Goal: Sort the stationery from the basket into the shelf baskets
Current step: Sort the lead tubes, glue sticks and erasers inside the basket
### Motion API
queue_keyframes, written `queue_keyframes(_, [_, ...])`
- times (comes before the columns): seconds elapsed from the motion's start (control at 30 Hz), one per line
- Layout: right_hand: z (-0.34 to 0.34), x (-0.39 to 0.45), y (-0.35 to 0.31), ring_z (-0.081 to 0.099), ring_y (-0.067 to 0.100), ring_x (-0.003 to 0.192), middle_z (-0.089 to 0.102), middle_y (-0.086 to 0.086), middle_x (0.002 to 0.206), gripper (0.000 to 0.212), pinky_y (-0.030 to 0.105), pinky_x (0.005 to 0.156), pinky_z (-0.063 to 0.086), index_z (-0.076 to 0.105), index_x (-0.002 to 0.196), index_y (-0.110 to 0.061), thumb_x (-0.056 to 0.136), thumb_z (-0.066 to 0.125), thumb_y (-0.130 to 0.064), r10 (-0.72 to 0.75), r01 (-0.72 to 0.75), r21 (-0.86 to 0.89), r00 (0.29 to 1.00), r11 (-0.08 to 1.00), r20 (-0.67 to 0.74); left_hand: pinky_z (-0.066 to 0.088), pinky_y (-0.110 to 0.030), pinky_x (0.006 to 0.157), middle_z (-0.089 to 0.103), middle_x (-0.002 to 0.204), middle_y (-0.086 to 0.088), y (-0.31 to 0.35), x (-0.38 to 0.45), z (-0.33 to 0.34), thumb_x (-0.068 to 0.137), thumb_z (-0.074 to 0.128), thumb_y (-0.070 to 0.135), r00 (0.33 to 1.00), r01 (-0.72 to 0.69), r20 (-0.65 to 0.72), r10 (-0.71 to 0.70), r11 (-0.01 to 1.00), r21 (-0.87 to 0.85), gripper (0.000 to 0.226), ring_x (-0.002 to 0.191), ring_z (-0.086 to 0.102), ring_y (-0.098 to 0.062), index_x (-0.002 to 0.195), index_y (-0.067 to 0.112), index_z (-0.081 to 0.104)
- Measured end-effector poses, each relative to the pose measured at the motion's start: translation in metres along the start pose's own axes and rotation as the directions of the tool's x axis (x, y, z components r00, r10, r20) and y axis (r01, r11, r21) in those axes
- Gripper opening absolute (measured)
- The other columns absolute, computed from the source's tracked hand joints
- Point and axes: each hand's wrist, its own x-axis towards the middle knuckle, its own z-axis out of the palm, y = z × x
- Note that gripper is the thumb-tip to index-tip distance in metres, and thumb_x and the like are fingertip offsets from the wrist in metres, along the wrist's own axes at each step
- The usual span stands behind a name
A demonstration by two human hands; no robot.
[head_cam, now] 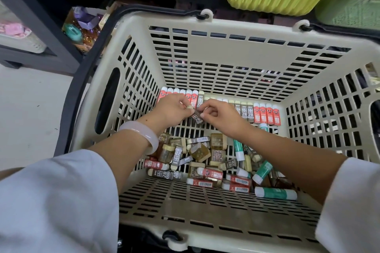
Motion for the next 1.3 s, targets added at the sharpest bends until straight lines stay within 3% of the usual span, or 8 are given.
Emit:
queue_keyframes(0.13, [0.001,-0.004,-0.003,0.053,-0.010,0.059,0.057,-0.010,0.072,0.011,0.008,0.059,0.045,0.060,0.094,-0.017,0.086,0.063,-0.012,0.002,-0.005,0.101,1.000,0.995,0.029,0.035,-0.022,0.046,0.058,0.072,-0.007,0.002,-0.001,0.001,0.087,0.063,0.017,1.000,0.013,-0.019,-0.015,0.998,-0.063,0.007,0.051,0.043,-0.013,0.090,0.013,0.059])
queue_keyframes(0.27, [0.005,-0.001,-0.004,0.054,-0.001,0.061,0.056,-0.006,0.073,0.012,0.015,0.058,0.047,0.056,0.095,-0.017,0.086,0.063,-0.012,0.009,-0.007,0.030,0.998,1.000,-0.059,0.041,-0.020,0.049,0.064,0.088,-0.008,0.004,0.001,0.001,0.088,0.061,0.018,0.997,0.025,-0.072,-0.035,0.990,-0.141,0.014,0.065,0.052,-0.013,0.102,0.015,0.060])
queue_keyframes(0.43, [0.005,0.005,0.003,0.058,0.003,0.055,0.059,0.003,0.073,0.015,0.011,0.046,0.045,0.043,0.095,-0.015,0.091,0.057,-0.013,0.286,-0.210,0.258,0.908,0.943,-0.305,0.043,-0.023,0.071,0.059,0.101,-0.007,0.004,0.002,0.000,0.087,0.062,0.014,0.988,0.056,-0.136,-0.077,0.987,-0.152,0.004,0.094,0.055,-0.019,0.083,0.014,0.060])
queue_keyframes(0.67, [0.023,0.022,-0.006,0.064,0.013,0.065,0.061,0.006,0.090,0.020,0.027,0.061,0.055,0.049,0.076,-0.017,0.093,0.051,-0.007,0.481,-0.308,0.442,0.801,0.842,-0.357,0.054,-0.035,0.084,0.063,0.103,-0.020,0.008,0.000,0.002,0.085,0.062,0.006,0.985,0.072,-0.129,-0.110,0.960,-0.269,0.012,0.096,0.063,-0.030,0.075,0.011,0.059])
queue_keyframes(0.8, [0.014,0.011,-0.006,0.057,0.012,0.071,0.061,0.005,0.097,0.021,0.023,0.066,0.051,0.061,0.112,-0.007,0.094,0.050,-0.013,0.437,-0.328,0.343,0.842,0.880,-0.315,0.053,-0.024,0.077,0.064,0.080,-0.005,0.008,0.000,0.000,0.084,0.064,0.006,0.987,0.038,-0.140,-0.078,0.962,-0.269,0.011,0.086,0.063,-0.019,0.075,0.011,0.062])
queue_keyframes(0.97, [0.010,-0.014,-0.023,0.061,0.009,0.085,0.064,-0.010,0.085,0.023,0.019,0.069,0.046,0.057,0.114,-0.021,0.092,0.053,-0.028,0.124,-0.120,0.288,0.992,0.950,0.005,0.048,-0.015,0.059,0.061,0.067,0.000,0.013,0.000,0.000,0.082,0.067,0.006,0.978,0.005,-0.192,-0.078,0.934,-0.356,0.016,0.062,0.057,-0.008,0.068,0.013,0.060])
queue_keyframes(1.07, [0.012,-0.014,-0.022,0.065,0.022,0.089,0.068,0.004,0.081,0.022,0.028,0.077,0.048,0.054,0.110,-0.022,0.089,0.060,-0.019,0.139,-0.119,0.279,0.989,0.953,-0.051,0.054,-0.022,0.068,0.060,0.071,-0.002,0.014,-0.001,0.001,0.084,0.064,0.004,0.983,0.000,-0.170,-0.066,0.933,-0.359,0.012,0.068,0.058,-0.012,0.077,0.012,0.058])
queue_keyframes(1.3, [0.004,0.008,0.003,0.057,0.019,0.080,0.061,0.007,0.091,0.015,0.030,0.069,0.054,0.048,0.080,-0.019,0.091,0.056,-0.012,0.491,-0.342,0.406,0.795,0.847,-0.356,0.050,-0.040,0.092,0.058,0.085,-0.005,0.012,-0.003,0.003,0.087,0.056,0.005,0.994,0.040,-0.102,-0.051,0.993,-0.109,0.010,0.089,0.058,-0.022,0.093,0.012,0.060])
